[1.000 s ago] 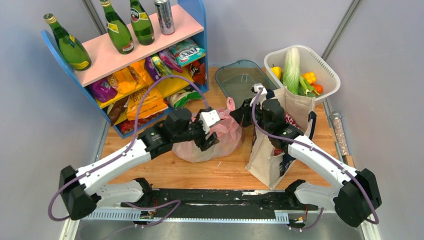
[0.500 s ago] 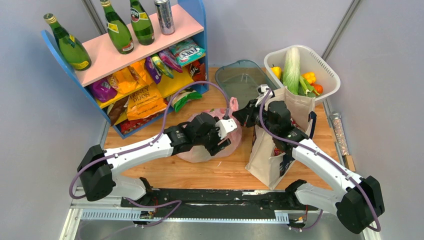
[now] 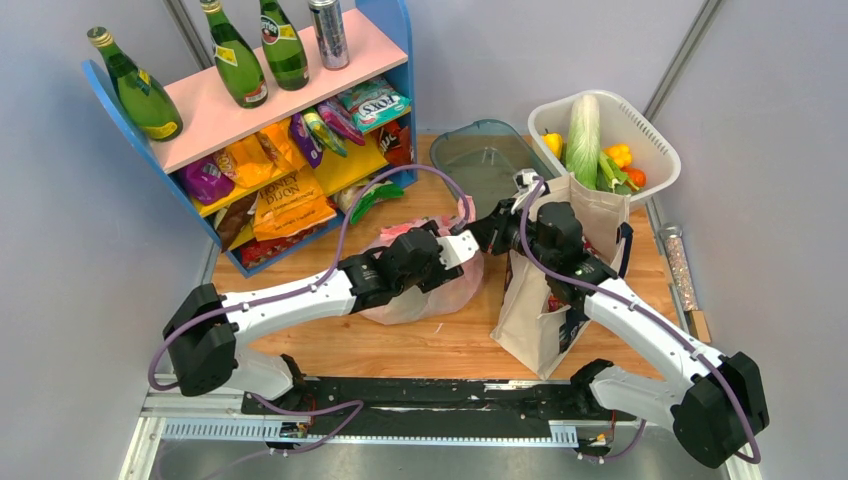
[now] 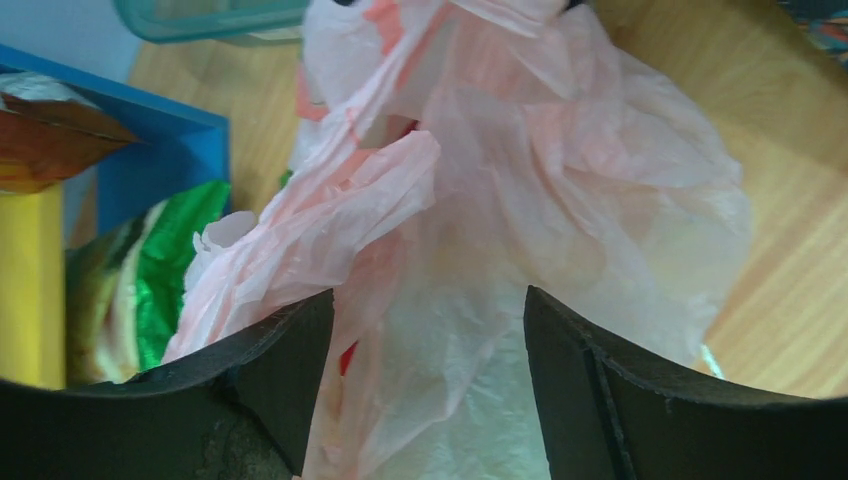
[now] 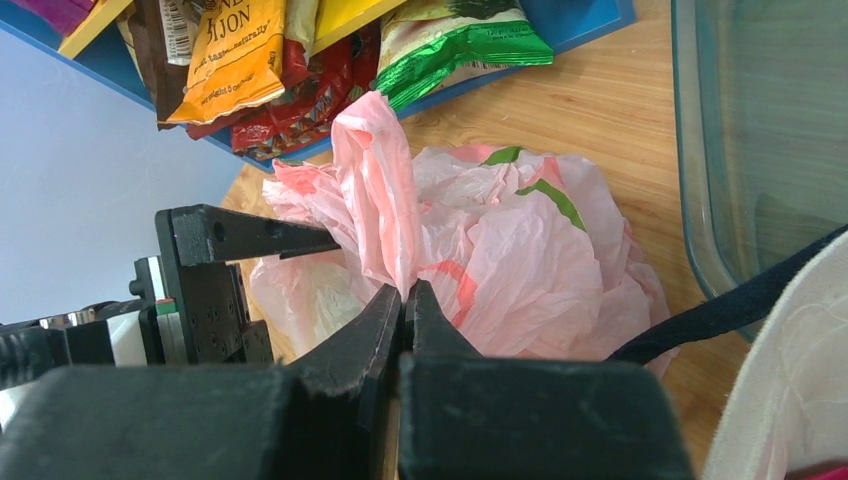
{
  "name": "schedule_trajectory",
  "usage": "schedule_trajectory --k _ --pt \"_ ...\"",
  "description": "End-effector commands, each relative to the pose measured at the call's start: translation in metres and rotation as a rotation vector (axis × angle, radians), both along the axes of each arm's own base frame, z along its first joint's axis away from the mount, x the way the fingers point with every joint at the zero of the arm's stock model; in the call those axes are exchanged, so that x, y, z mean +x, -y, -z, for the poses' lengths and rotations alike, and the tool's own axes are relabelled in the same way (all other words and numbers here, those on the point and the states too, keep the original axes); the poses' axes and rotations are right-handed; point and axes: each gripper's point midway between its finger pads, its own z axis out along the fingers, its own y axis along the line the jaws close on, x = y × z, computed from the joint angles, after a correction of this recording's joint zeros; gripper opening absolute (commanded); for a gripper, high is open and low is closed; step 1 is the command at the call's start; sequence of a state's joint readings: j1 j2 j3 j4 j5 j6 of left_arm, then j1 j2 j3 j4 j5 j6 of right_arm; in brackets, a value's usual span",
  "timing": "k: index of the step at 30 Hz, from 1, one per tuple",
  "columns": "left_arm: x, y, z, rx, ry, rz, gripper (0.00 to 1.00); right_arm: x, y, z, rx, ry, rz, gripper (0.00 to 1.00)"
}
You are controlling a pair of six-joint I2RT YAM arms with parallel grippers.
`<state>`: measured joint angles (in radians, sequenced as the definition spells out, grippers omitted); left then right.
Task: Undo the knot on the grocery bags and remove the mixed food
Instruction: Untie the takeout bag at the center of the board.
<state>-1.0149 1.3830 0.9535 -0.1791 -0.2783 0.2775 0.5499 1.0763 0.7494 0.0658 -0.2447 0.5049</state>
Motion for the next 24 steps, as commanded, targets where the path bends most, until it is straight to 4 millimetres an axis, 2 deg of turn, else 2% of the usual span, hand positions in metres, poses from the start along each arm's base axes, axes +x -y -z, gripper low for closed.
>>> schedule_trajectory --k 1,4,7,10,12,13,14,15,17,20,23,24 --pt "0.023 -0.002 -0.022 0.018 0.158 -0.048 0.75 0.001 -0.003 -0.016 0.05 0.04 -0.014 0.0" --pt "0.037 -0.016 -0.023 0.077 0.221 -0.135 0.62 0.001 -0.004 -0.015 0.052 0.035 -0.02 0.0" --pt "0.047 -0.024 -0.035 0.057 0.294 -0.223 0.51 0.001 -0.005 -0.012 0.051 0.03 -0.021 0.0" --pt "0.055 -0.041 -0.044 0.081 0.373 -0.32 0.38 0.002 -0.005 -0.009 0.047 0.023 -0.021 0.0" --pt "0.06 -0.05 -0.051 0.095 0.42 -0.382 0.27 0.002 -0.005 -0.008 0.045 0.02 -0.021 0.0" --pt "0.062 -0.055 -0.054 0.103 0.44 -0.414 0.17 0.002 -0.005 -0.007 0.044 0.017 -0.021 0.0" --pt "0.062 -0.057 -0.057 0.102 0.448 -0.429 0.12 0.003 -0.004 -0.007 0.044 0.017 -0.019 0.0" --pt "0.062 -0.061 -0.06 0.093 0.453 -0.452 0.04 0.003 -0.004 -0.007 0.044 0.017 -0.016 0.0" --pt "0.06 -0.064 -0.067 0.053 0.442 -0.478 0.0 0.004 -0.002 -0.005 0.04 0.016 -0.007 0.0" --pt "0.051 -0.069 -0.073 -0.014 0.397 -0.477 0.0 0.009 0.005 -0.003 0.028 0.014 0.028 0.0" --pt "0.038 -0.073 -0.087 -0.162 0.336 -0.472 0.0 0.016 0.015 -0.001 0.009 0.008 0.076 0.0" --pt "0.034 -0.076 -0.084 -0.167 0.313 -0.469 0.0 0.018 0.019 -0.001 0.005 0.007 0.093 0.0"
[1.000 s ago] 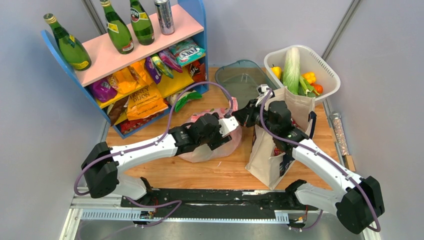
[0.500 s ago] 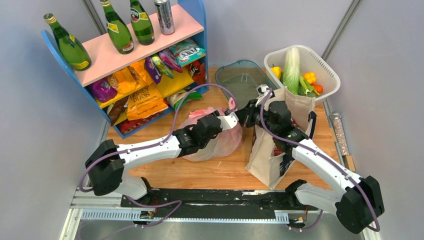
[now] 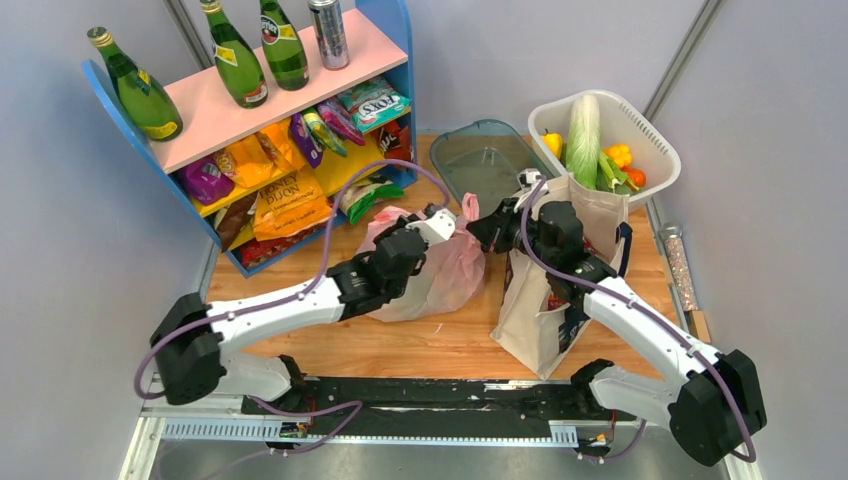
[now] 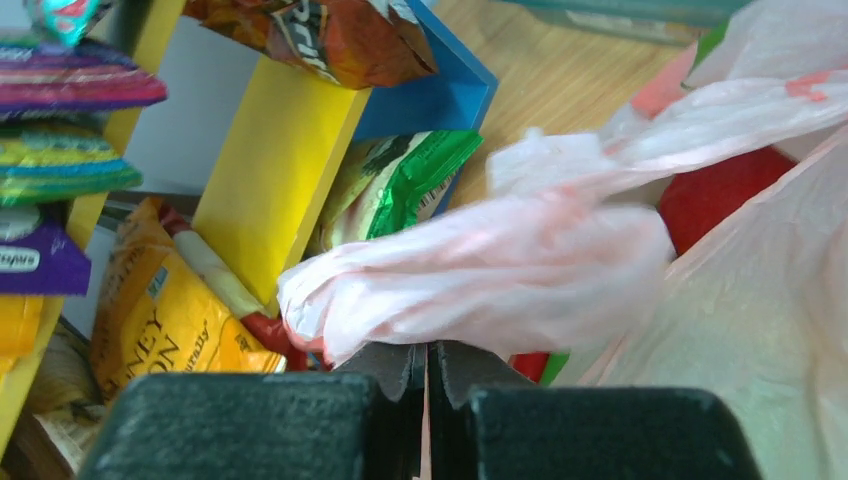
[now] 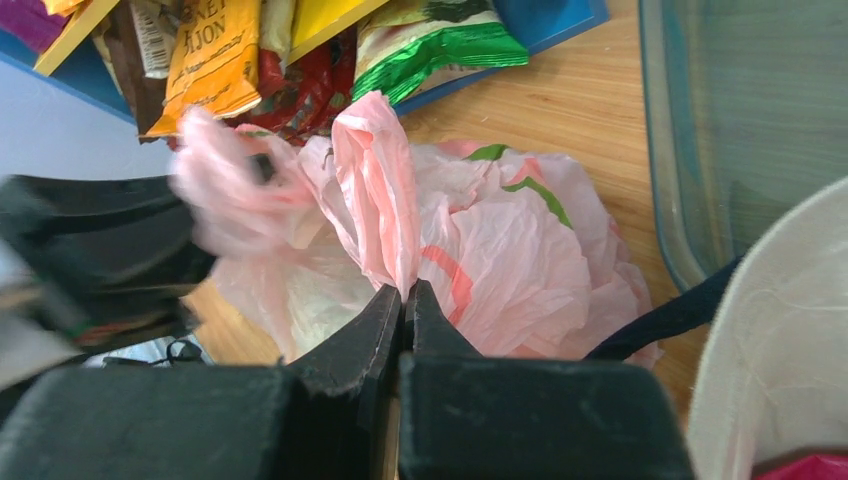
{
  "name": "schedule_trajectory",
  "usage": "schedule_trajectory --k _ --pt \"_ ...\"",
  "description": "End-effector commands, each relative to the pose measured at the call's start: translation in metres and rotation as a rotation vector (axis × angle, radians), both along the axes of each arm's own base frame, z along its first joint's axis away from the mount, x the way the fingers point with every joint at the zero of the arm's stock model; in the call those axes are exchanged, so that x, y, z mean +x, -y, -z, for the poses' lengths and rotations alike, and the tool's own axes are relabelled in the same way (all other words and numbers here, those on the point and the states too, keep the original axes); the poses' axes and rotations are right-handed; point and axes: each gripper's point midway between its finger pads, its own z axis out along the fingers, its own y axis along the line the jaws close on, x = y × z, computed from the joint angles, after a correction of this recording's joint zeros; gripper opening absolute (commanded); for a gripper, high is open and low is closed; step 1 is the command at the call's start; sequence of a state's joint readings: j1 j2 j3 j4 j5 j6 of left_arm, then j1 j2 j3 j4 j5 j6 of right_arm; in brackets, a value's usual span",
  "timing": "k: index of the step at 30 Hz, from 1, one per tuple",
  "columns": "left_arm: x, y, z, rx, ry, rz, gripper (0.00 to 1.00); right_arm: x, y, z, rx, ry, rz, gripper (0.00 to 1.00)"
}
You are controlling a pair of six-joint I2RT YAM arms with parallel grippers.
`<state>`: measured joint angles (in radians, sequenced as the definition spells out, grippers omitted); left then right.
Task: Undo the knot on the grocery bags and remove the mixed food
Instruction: Untie the takeout bag at the center of the board.
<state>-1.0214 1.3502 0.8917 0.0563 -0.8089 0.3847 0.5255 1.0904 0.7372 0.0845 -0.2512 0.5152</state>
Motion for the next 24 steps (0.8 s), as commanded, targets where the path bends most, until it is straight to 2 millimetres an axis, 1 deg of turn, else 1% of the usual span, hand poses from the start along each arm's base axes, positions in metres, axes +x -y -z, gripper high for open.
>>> schedule_trajectory --k 1,2,3,4,5,6,7,8,9,10,14,15,19,21,23,24 --pt "-0.018 -0.015 -0.036 -0.292 -0.013 -0.012 0.0 0.014 0.018 -0.008 -0.003 0.022 0.09 0.0" --pt "-0.023 -0.023 -0.04 -0.318 -0.022 -0.013 0.0 0.016 0.022 -0.008 -0.005 0.023 0.106 0.0" --pt "-0.024 -0.029 -0.037 -0.358 -0.042 -0.025 0.0 0.018 0.026 -0.01 -0.005 0.026 0.122 0.0" --pt "-0.028 -0.038 -0.042 -0.386 -0.044 -0.03 0.0 0.019 0.029 -0.01 -0.005 0.028 0.135 0.0" --pt "-0.029 -0.044 -0.038 -0.426 -0.061 -0.043 0.0 0.021 0.032 -0.012 -0.006 0.032 0.148 0.0" --pt "-0.034 -0.048 -0.038 -0.472 -0.078 -0.033 0.0 0.023 0.036 -0.014 -0.009 0.04 0.161 0.0" --pt "-0.033 -0.055 -0.038 -0.498 -0.083 -0.046 0.0 0.025 0.038 -0.015 -0.015 0.046 0.172 0.0" --pt "-0.039 -0.059 -0.039 -0.542 -0.099 -0.035 0.0 0.027 0.04 -0.017 -0.021 0.055 0.181 0.0" --pt "-0.039 -0.065 -0.039 -0.563 -0.102 -0.048 0.0 0.029 0.042 -0.018 -0.031 0.063 0.191 0.0" --pt "-0.043 -0.068 -0.041 -0.597 -0.11 -0.043 0.0 0.032 0.044 -0.019 -0.043 0.07 0.202 0.0" --pt "-0.052 -0.082 -0.046 -0.653 -0.112 -0.059 0.0 0.041 0.054 -0.03 -0.084 0.111 0.251 0.0" --pt "-0.054 -0.084 -0.043 -0.65 -0.122 -0.061 0.0 0.043 0.057 -0.031 -0.095 0.12 0.264 0.0" --pt "-0.062 -0.085 -0.047 -0.667 -0.135 -0.028 0.0 0.05 0.067 -0.044 -0.122 0.161 0.308 0.0" --pt "-0.065 -0.086 -0.051 -0.678 -0.134 -0.013 0.0 0.051 0.067 -0.051 -0.121 0.176 0.306 0.0" --pt "-0.071 -0.078 -0.056 -0.682 -0.157 0.047 0.0 0.051 0.064 -0.055 -0.113 0.181 0.288 0.0" --pt "-0.076 -0.068 -0.063 -0.689 -0.177 0.111 0.02 0.05 0.061 -0.055 -0.11 0.179 0.278 0.0"
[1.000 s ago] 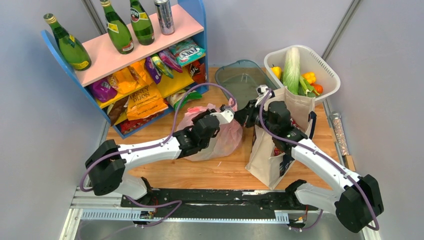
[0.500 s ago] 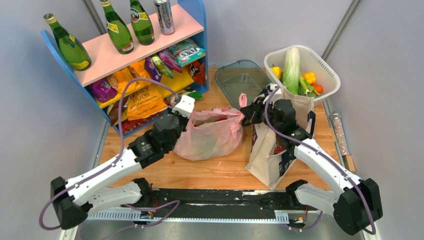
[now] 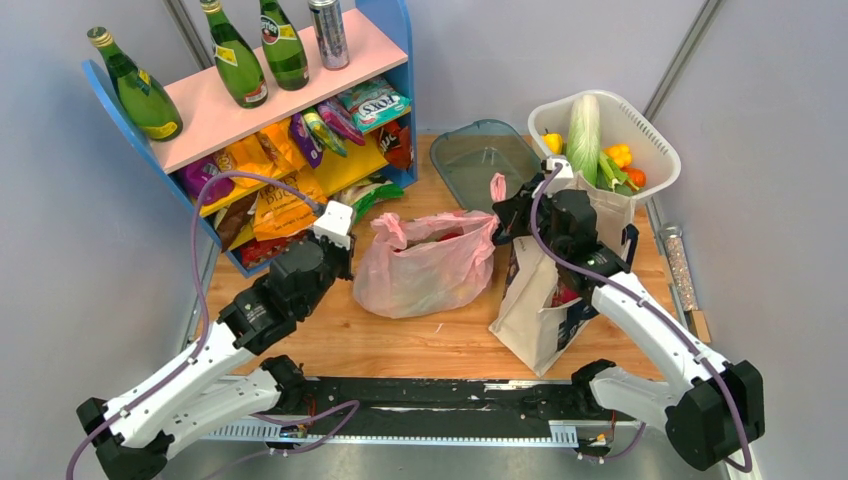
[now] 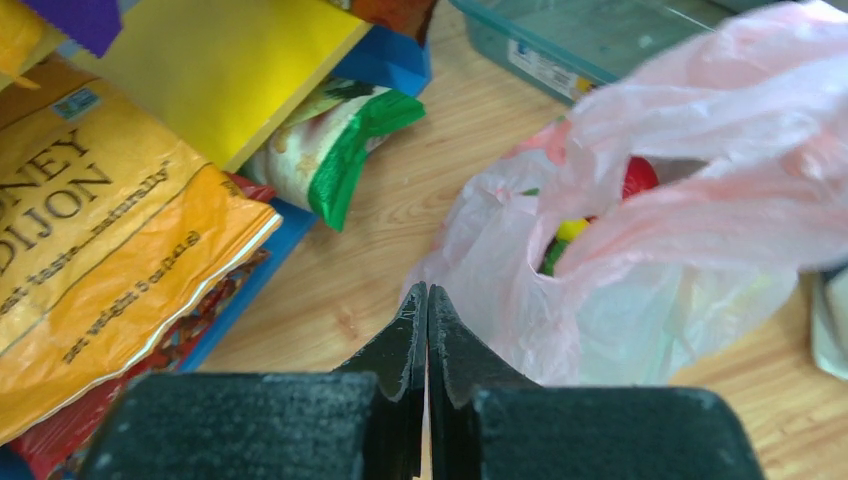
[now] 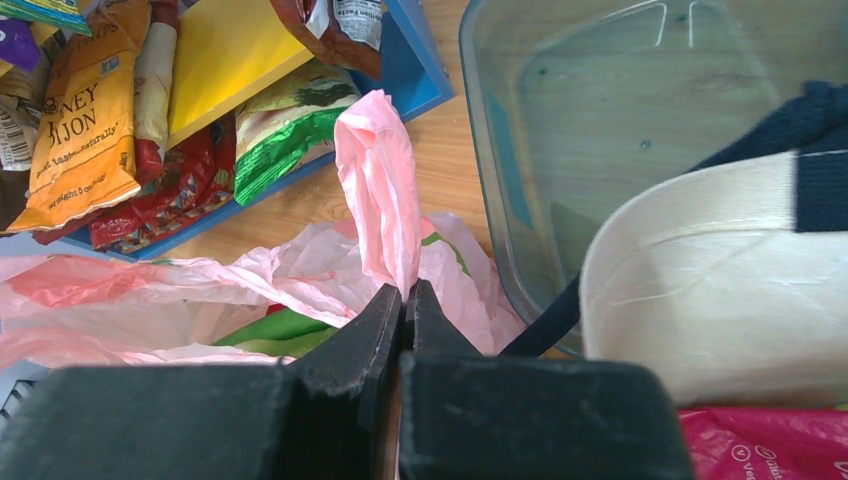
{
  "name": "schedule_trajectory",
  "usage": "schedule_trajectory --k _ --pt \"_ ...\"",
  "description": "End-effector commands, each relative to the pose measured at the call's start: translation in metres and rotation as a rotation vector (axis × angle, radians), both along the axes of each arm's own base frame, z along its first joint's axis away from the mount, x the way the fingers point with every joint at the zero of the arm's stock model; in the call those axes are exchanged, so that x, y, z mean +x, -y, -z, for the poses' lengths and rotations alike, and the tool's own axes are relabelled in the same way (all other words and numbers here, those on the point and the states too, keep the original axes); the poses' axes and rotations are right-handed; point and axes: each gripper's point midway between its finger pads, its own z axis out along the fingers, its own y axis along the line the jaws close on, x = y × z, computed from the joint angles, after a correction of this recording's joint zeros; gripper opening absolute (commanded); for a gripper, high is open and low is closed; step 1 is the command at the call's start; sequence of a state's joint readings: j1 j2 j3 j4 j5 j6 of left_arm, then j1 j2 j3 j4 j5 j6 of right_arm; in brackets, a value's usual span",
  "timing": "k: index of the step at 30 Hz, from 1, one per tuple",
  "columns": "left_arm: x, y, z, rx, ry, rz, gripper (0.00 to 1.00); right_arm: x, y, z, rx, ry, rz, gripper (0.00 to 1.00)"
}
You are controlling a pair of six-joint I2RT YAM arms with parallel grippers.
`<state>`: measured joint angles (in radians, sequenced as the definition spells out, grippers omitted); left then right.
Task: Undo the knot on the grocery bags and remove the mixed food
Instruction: Untie the takeout bag at the center of the board.
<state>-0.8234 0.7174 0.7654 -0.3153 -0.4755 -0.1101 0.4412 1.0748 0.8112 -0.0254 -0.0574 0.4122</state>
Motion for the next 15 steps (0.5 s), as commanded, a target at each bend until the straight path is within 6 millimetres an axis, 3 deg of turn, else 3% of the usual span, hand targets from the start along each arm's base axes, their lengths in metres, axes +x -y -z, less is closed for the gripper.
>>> schedule_trajectory --k 1,3,5,7,15 --pt "-0.016 0.025 -0.017 -0.064 -0.022 0.163 0.05 0.011 0.003 -0.043 0.009 0.113 0.013 0.0" --pt "-0.025 0.041 -0.029 -0.111 -0.047 0.253 0.21 0.013 0.0 -0.04 0.012 0.101 0.003 0.0" --pt "-0.035 0.056 -0.051 -0.172 -0.059 0.336 0.29 0.014 -0.002 -0.036 0.016 0.086 -0.001 0.0" --pt "-0.044 0.071 -0.061 -0.228 -0.104 0.407 0.36 0.014 -0.004 -0.034 0.024 0.075 -0.004 0.0" --pt "-0.054 0.109 -0.071 -0.42 -0.273 0.481 0.56 0.015 -0.005 -0.038 0.036 0.08 -0.009 0.0"
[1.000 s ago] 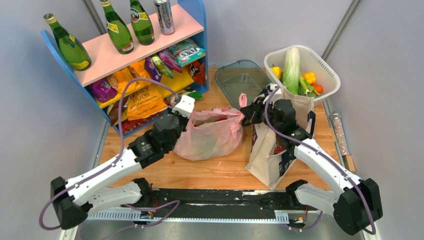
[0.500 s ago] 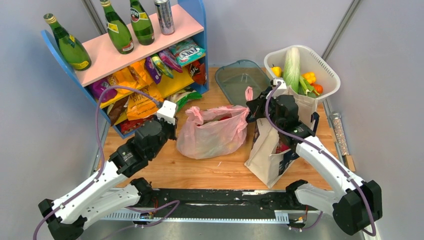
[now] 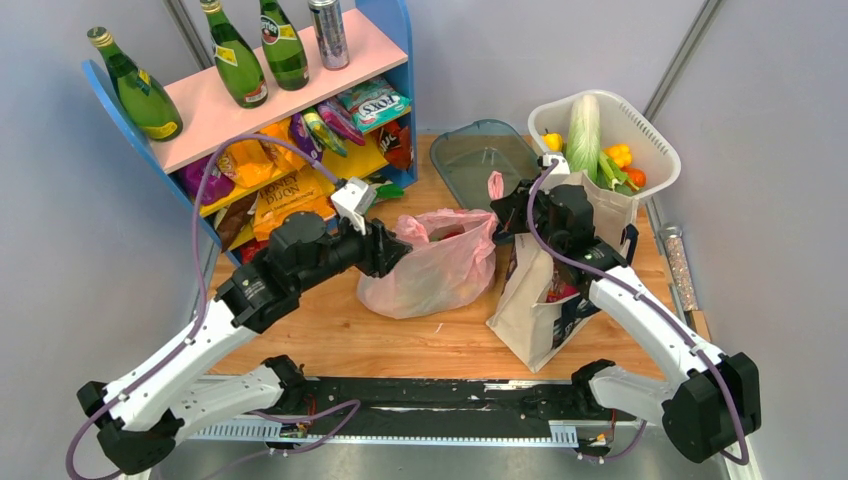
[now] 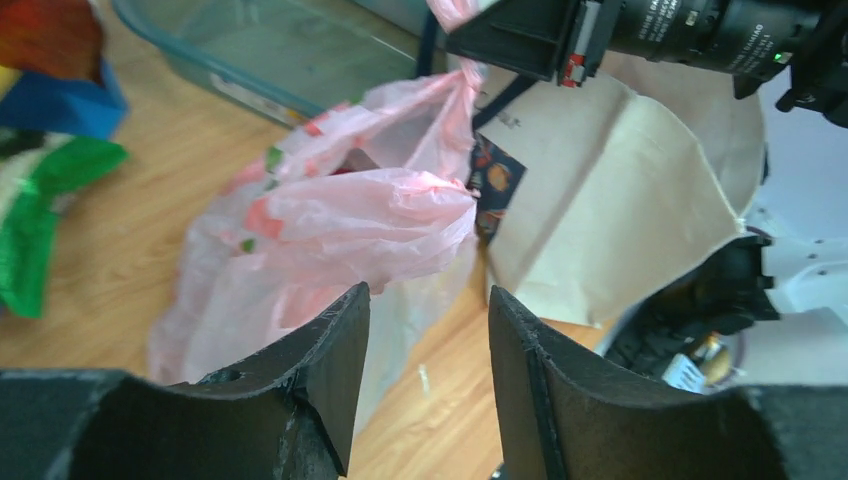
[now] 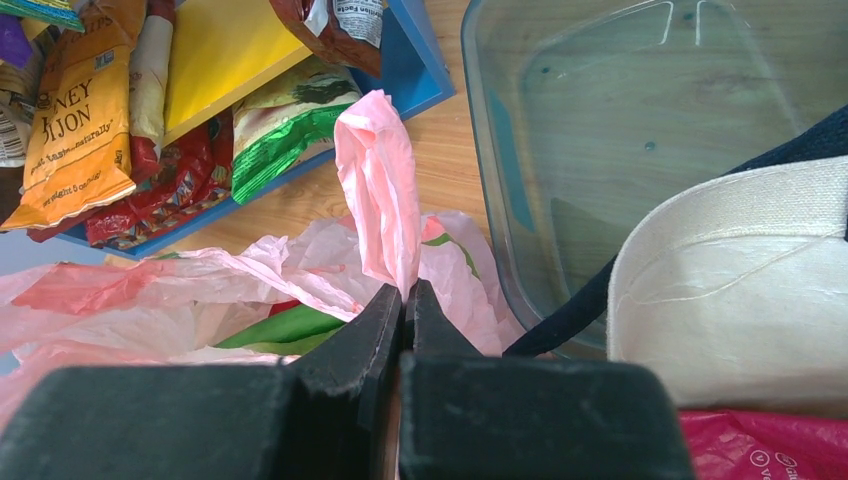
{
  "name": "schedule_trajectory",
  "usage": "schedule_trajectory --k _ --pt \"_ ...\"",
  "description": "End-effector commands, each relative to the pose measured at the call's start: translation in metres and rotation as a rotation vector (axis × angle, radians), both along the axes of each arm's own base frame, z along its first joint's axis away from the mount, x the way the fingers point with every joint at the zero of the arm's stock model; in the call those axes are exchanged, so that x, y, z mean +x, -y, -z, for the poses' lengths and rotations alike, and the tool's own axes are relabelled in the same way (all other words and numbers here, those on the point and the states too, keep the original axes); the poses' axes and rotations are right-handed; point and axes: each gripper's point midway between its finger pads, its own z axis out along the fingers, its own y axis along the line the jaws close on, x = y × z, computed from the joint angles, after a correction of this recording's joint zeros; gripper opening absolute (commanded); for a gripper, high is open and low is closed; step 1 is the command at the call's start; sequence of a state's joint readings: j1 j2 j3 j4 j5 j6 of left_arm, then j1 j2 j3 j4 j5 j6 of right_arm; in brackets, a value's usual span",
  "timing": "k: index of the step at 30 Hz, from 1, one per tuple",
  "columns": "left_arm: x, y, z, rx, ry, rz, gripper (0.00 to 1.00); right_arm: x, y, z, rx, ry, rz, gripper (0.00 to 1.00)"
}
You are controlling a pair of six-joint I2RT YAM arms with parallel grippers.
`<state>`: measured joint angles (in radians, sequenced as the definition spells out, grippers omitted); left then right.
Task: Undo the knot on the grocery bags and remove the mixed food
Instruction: Untie the takeout bag at the center of the board.
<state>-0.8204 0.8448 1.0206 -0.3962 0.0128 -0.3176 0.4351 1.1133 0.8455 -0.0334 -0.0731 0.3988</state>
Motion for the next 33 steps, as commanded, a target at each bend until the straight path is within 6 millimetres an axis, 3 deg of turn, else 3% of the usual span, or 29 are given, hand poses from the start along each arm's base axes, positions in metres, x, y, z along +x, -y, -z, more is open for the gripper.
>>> schedule_trajectory --k 1,7,11,15,17,26,30,33 --pt "-0.011 0.024 -0.011 -0.131 -0.13 0.068 0.59 0.008 -0.002 -0.038 0.05 0.089 0.004 0.0" --pt "-0.015 0.047 -0.011 -0.255 -0.269 0.1 0.75 0.007 -0.001 -0.041 0.055 0.098 0.007 0.0" --pt "-0.005 0.045 -0.001 -0.241 -0.278 0.049 0.83 0.005 -0.002 -0.042 0.063 0.101 0.001 0.0" --pt "-0.008 0.054 -0.008 -0.278 -0.302 0.081 0.91 0.004 0.0 -0.041 0.058 0.105 0.006 0.0" --pt "-0.011 0.058 -0.009 -0.264 -0.314 0.112 0.93 0.004 0.002 -0.042 0.057 0.109 0.013 0.0" --pt "-0.03 0.046 0.022 -0.043 -0.381 0.173 0.95 0.006 0.004 -0.046 0.059 0.12 0.032 0.0" --pt "-0.038 0.037 0.031 -0.005 -0.407 0.169 0.96 0.008 0.004 -0.05 0.06 0.128 0.037 0.0" --pt "-0.046 0.043 0.032 -0.022 -0.433 0.221 0.96 0.009 0.003 -0.052 0.064 0.128 0.032 0.0"
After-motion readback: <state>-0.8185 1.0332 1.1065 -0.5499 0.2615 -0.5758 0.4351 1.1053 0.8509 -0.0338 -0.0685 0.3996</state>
